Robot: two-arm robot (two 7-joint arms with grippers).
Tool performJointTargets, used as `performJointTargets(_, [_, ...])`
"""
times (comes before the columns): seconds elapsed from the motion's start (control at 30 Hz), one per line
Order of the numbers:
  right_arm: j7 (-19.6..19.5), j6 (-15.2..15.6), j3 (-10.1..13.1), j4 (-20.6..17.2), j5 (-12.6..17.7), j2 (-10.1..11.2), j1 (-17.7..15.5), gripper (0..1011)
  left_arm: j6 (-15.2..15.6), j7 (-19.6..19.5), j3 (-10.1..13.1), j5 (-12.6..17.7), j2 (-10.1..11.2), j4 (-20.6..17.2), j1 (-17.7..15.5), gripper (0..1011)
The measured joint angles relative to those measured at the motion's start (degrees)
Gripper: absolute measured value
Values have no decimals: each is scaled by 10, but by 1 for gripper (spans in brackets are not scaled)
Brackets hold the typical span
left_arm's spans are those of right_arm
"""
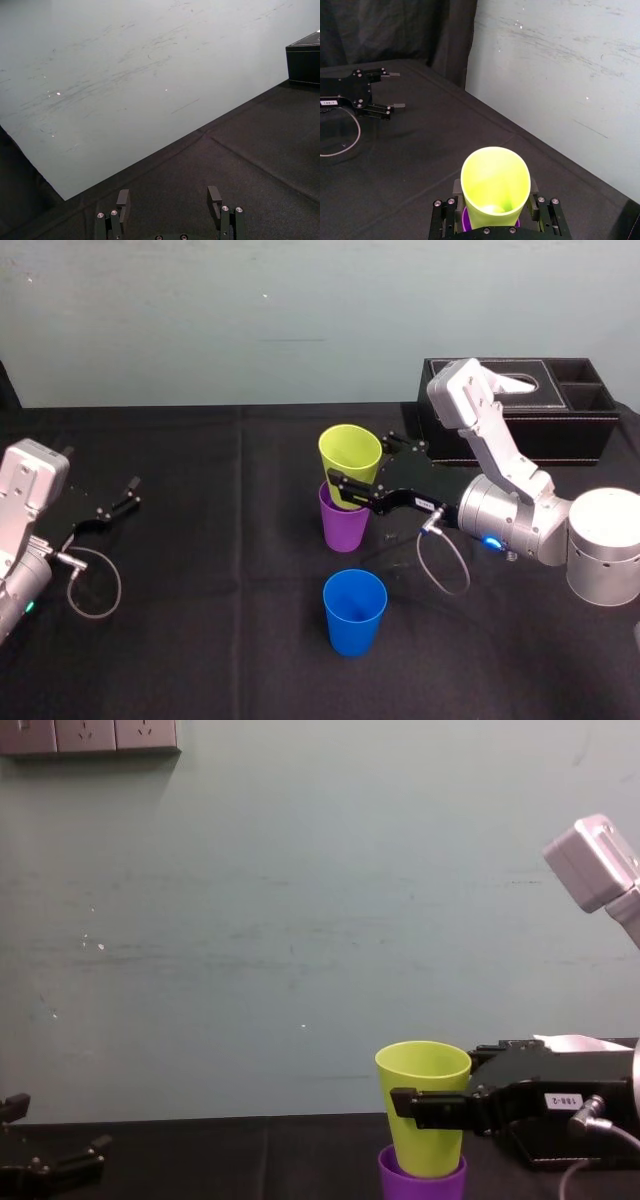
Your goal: Stack the three plastic cups sequentially using one hand.
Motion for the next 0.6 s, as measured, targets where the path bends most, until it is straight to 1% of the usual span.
performJointTargets(0.43, [4,-2,-2,16,-2,-6,0,734,0,0,0,0,0,0,0,1010])
performJointTargets(0.6, [9,2,-1,23,4,-8,0,734,0,0,0,0,0,0,0,1010])
